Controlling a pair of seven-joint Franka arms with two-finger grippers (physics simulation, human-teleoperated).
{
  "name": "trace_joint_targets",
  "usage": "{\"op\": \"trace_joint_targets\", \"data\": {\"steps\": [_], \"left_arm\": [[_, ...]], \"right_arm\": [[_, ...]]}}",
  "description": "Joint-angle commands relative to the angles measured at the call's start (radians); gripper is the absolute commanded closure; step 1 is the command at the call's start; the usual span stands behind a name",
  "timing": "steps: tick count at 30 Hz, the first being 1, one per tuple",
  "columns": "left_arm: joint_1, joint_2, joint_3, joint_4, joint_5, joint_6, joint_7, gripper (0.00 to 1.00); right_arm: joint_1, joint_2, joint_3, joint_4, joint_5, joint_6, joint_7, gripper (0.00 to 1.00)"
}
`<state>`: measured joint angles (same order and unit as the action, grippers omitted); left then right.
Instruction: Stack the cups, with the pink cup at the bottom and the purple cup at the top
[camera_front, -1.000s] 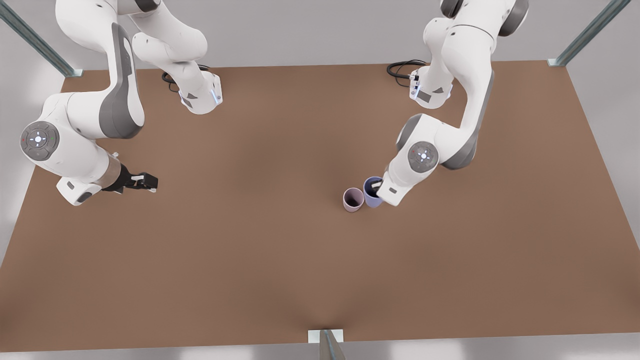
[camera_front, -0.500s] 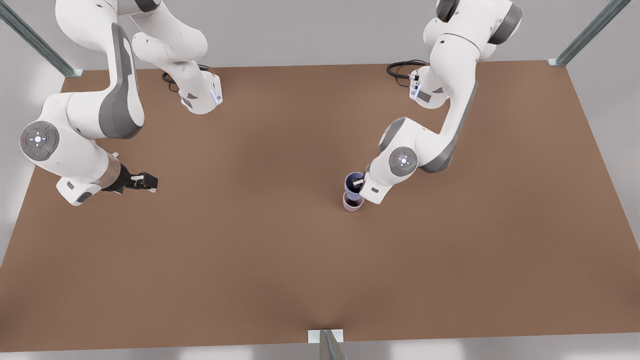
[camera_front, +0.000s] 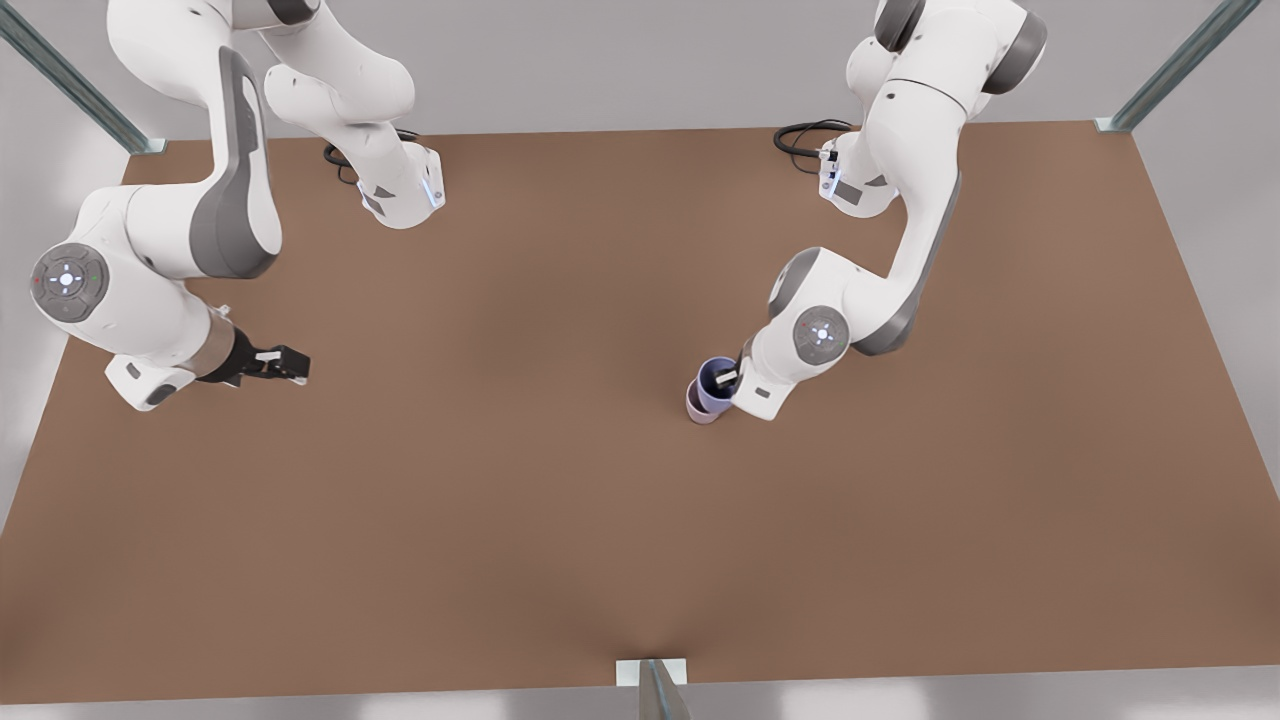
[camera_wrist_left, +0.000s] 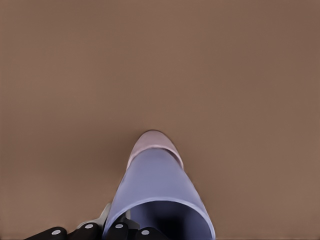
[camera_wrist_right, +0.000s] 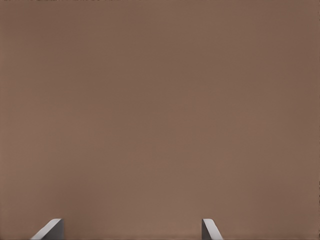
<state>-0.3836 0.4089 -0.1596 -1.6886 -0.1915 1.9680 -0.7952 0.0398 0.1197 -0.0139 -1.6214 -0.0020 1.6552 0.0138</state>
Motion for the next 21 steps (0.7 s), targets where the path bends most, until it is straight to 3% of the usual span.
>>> {"op": "trace_joint_targets", "data": {"steps": [1, 21], "left_arm": [[0.0, -0.001, 0.0, 0.0, -0.079, 0.002, 0.002, 0.79], [0.0, 0.038, -0.006, -0.006, -0.094, 0.026, 0.002, 0.79]], "right_arm": [[0.003, 0.0, 0.0, 0.0, 0.0, 0.0, 0.0, 0.0], [0.002, 0.0, 0.0, 0.0, 0.0, 0.0, 0.0, 0.0]]}}
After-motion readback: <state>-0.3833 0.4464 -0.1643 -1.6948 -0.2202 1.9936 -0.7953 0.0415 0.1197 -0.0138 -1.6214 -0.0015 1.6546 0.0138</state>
